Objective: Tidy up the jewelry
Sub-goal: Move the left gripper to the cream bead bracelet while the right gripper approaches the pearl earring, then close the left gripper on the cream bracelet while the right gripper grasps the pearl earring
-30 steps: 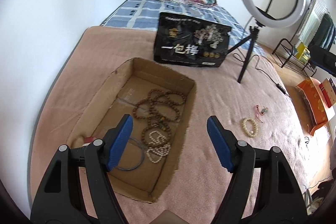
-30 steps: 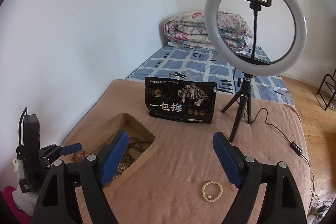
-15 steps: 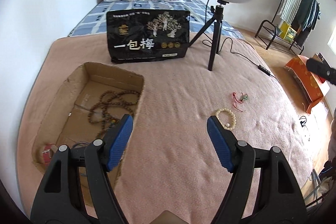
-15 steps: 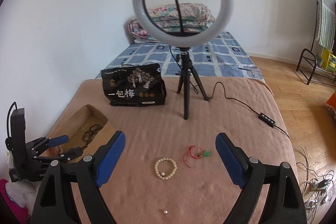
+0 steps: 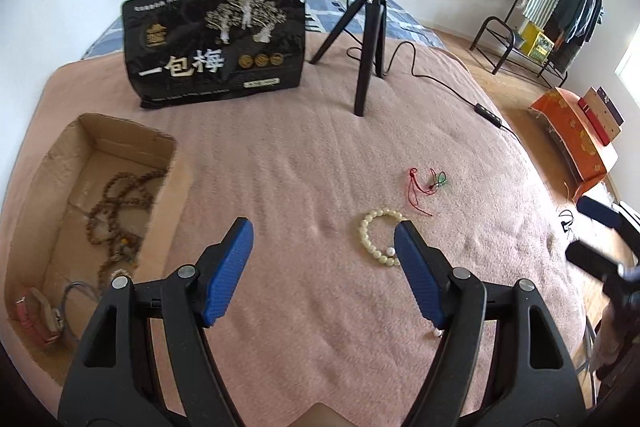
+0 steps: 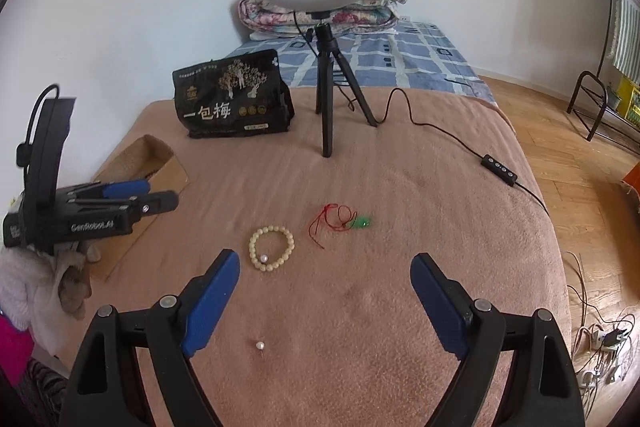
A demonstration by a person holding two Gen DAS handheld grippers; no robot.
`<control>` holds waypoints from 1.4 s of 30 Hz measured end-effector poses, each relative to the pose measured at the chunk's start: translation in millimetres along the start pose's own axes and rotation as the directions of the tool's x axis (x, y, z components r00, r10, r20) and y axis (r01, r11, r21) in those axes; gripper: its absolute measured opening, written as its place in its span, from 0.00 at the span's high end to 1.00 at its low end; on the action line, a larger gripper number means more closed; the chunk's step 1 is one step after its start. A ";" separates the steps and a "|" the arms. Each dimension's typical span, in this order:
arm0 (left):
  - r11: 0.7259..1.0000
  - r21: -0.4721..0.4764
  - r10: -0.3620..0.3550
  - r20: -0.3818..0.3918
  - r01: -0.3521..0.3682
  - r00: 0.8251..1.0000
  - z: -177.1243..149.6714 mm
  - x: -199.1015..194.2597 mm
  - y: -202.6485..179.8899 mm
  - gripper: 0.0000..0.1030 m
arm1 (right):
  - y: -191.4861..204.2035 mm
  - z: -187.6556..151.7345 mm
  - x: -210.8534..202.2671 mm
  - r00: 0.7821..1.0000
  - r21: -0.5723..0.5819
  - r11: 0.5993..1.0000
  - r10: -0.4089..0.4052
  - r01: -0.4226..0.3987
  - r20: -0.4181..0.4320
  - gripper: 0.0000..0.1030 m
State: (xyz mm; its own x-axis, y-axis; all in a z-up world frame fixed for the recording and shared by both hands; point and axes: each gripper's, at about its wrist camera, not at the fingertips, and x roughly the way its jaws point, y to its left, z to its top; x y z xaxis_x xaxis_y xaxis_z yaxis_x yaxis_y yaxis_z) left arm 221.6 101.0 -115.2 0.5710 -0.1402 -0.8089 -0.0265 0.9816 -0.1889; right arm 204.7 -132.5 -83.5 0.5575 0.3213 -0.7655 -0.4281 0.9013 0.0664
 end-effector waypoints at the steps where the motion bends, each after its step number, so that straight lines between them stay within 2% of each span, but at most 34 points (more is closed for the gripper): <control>1: 1.000 0.003 -0.004 -0.009 0.004 1.000 -0.1 5.2 -2.8 0.27 | 0.8 -4.6 1.5 1.000 -0.006 1.000 0.016 -0.016 -0.008 0.14; 7: 1.000 0.001 -0.024 -0.075 0.024 0.997 1.1 39.7 -17.4 0.28 | 4.5 -30.2 13.9 0.995 -0.024 0.996 0.086 -0.087 -0.054 0.21; 9: 1.000 -0.001 -0.029 -0.098 0.029 0.995 2.2 50.9 -21.5 0.35 | 7.2 -39.0 19.9 0.991 -0.033 0.994 0.104 -0.107 -0.079 0.24; 14: 0.998 -0.053 -0.044 -0.146 0.037 0.988 3.6 73.8 -20.2 0.36 | 14.5 -59.5 35.2 0.981 -0.058 0.987 0.138 -0.147 -0.135 0.34; 17: 0.997 -0.075 -0.046 -0.172 0.034 0.984 3.3 85.4 -18.1 0.45 | 18.7 -67.2 39.9 0.976 -0.080 0.983 0.148 -0.163 -0.161 0.42; 20: 0.994 -0.101 -0.048 -0.191 0.029 0.980 3.6 96.8 -14.7 0.47 | 21.5 -72.0 42.9 0.970 -0.081 0.979 0.169 -0.185 -0.178 0.44; 22: 0.994 -0.107 -0.057 -0.200 0.036 0.978 4.4 102.0 -14.7 0.48 | 23.1 -74.1 44.7 0.967 -0.084 0.977 0.177 -0.195 -0.184 0.49; 24: 0.994 -0.104 -0.052 -0.214 0.030 0.975 3.6 107.4 -16.2 0.53 | 25.3 -76.2 47.7 0.963 -0.090 0.974 0.187 -0.207 -0.196 0.54; 29: 0.997 -0.081 -0.029 -0.217 0.011 0.976 1.4 112.4 -20.6 0.53 | 34.2 -81.9 58.0 0.950 -0.111 0.965 0.209 -0.239 -0.233 0.60; 37: 0.999 -0.040 0.001 -0.213 -0.010 0.977 2.2 119.0 -26.2 0.54 | 49.1 -84.4 72.2 0.944 -0.147 0.959 0.198 -0.242 -0.263 0.65; 40: 0.999 -0.029 0.016 -0.208 -0.022 0.978 2.6 121.0 -27.9 0.58 | 54.9 -84.4 79.2 0.945 -0.171 0.959 0.172 -0.225 -0.278 0.68; 42: 0.999 -0.021 0.028 -0.205 -0.033 0.978 2.7 122.1 -28.4 0.66 | 55.9 -84.7 83.3 0.943 -0.168 0.959 0.173 -0.227 -0.284 0.68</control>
State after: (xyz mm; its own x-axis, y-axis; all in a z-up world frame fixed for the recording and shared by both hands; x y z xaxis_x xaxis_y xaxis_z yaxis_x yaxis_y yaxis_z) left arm 294.2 56.4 -207.1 0.3895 -0.1359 -0.9110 -0.0630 0.9828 -0.1735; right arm 167.0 -80.0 -197.8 0.2497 0.3762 -0.8923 -0.6566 0.7430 0.1296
